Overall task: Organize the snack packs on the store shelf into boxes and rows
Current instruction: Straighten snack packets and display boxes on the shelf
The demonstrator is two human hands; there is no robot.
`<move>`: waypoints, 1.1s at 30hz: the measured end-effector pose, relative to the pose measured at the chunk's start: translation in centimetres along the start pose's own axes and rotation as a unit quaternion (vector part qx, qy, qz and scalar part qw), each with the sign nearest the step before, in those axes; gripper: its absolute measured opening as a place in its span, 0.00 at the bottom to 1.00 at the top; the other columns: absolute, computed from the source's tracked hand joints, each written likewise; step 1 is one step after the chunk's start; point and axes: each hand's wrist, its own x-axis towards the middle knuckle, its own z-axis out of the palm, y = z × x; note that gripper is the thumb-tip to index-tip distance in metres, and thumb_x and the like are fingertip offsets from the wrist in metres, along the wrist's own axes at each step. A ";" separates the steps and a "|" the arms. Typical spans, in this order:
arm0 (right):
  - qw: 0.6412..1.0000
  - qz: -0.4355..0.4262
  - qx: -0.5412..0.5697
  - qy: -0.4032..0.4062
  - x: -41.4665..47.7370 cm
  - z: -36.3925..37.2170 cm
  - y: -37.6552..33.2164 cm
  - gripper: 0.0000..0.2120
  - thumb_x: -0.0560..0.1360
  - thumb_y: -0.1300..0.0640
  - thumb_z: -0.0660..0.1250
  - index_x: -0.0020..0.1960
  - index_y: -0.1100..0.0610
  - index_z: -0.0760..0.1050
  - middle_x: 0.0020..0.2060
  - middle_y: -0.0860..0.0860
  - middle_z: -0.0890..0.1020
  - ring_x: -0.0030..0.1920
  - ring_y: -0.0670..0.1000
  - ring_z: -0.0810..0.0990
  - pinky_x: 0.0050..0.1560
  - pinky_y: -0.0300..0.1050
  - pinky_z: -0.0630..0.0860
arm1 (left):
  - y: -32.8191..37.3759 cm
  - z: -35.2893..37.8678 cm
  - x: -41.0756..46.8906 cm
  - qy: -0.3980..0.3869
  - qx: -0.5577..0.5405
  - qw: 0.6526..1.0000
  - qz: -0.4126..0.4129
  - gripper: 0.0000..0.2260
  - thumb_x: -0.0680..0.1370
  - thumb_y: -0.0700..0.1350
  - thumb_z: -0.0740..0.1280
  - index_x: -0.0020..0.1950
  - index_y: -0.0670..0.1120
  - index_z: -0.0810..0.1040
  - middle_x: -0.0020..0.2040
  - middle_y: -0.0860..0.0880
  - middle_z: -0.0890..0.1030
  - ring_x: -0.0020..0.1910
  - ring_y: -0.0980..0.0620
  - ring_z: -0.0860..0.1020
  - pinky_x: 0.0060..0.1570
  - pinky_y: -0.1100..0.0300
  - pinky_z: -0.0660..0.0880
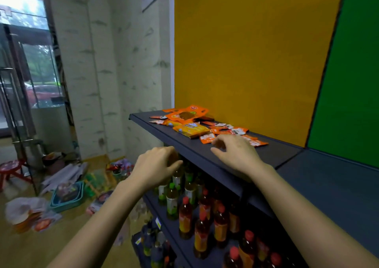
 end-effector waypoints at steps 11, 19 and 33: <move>0.995 0.071 -0.071 -0.018 15.4 5.4 0.7 0.16 0.75 0.45 0.63 0.60 0.51 0.75 0.56 0.51 0.81 0.56 0.53 0.78 0.54 0.50 0.77 | -10.8 5.1 13.8 0.002 -0.037 0.999 0.029 0.12 0.77 0.57 0.60 0.52 0.51 0.75 0.50 0.55 0.80 0.51 0.52 0.78 0.43 0.58 0.70; 0.977 0.162 -0.133 -0.023 22.3 7.8 1.1 0.20 0.74 0.40 0.62 0.61 0.49 0.75 0.60 0.52 0.79 0.59 0.56 0.76 0.57 0.51 0.75 | -17.0 10.0 22.6 -0.006 -0.105 0.990 0.090 0.12 0.77 0.57 0.61 0.54 0.51 0.76 0.51 0.53 0.79 0.51 0.51 0.77 0.45 0.55 0.73; 0.930 0.357 -0.074 -0.035 26.3 12.2 -0.6 0.40 0.67 0.33 0.65 0.71 0.55 0.64 0.71 0.52 0.69 0.67 0.53 0.70 0.66 0.49 0.69 | -25.6 15.0 34.3 -0.028 -0.208 0.957 0.201 0.10 0.76 0.56 0.63 0.50 0.53 0.78 0.46 0.56 0.80 0.47 0.54 0.77 0.41 0.58 0.71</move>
